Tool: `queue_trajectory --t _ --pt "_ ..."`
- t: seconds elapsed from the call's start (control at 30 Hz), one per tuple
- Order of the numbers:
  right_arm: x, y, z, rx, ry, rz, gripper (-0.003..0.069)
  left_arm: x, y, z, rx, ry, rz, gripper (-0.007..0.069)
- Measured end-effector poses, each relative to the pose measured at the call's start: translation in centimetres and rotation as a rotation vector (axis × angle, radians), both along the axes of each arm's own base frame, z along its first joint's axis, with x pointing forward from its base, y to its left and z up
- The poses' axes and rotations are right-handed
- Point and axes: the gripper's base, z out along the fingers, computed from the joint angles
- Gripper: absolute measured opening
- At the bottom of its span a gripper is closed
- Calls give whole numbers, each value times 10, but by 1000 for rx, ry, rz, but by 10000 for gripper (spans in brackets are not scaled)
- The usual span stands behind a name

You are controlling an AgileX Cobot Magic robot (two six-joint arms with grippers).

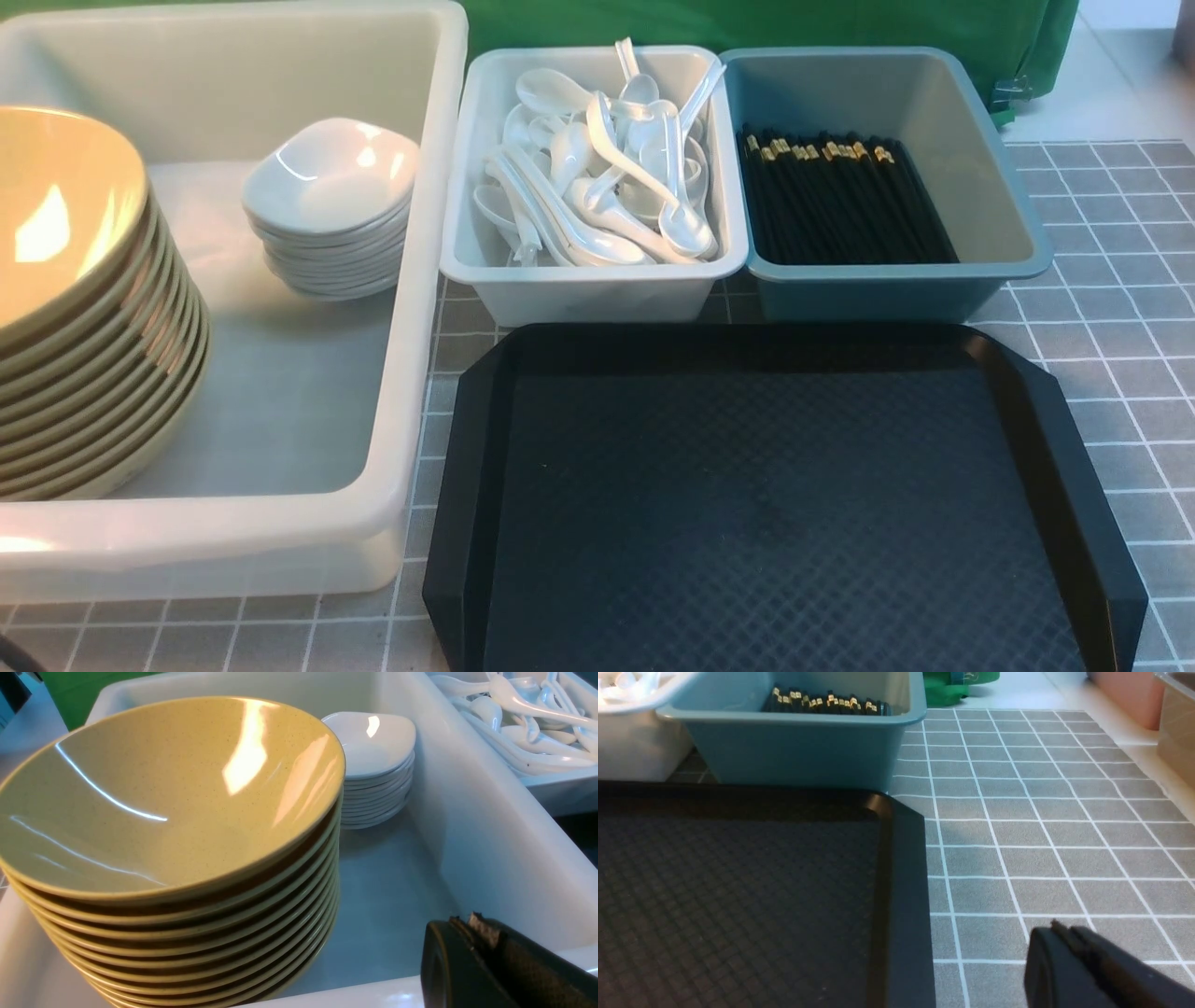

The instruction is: On grey table put chopsticks spoon bowls plates into blue grey white boxes.

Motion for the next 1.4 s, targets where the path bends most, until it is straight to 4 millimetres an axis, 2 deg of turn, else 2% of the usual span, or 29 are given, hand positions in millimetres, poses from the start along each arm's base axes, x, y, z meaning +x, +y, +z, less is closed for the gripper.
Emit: queue_trajectory --t 0.97,1.07,1.2,1.3,1.33,1.4 --pt "0 0 0 -2 0 0 78 2 0 -4 5 5 2 -10" --pt "0 0 0 -2 0 0 79 4 -1 -12 -13 -33 -4 -10" --pt "0 0 0 -2 0 0 80 10 -2 -38 -69 -238 3 -10" --pt "0 0 0 -2 0 0 83 11 2 -76 -82 -394 57 -10" --pt "0 0 0 -2 0 0 83 11 2 -79 -81 -397 60 -10" --pt "0 0 0 -2 0 0 85 10 4 -96 -90 -410 89 -10"
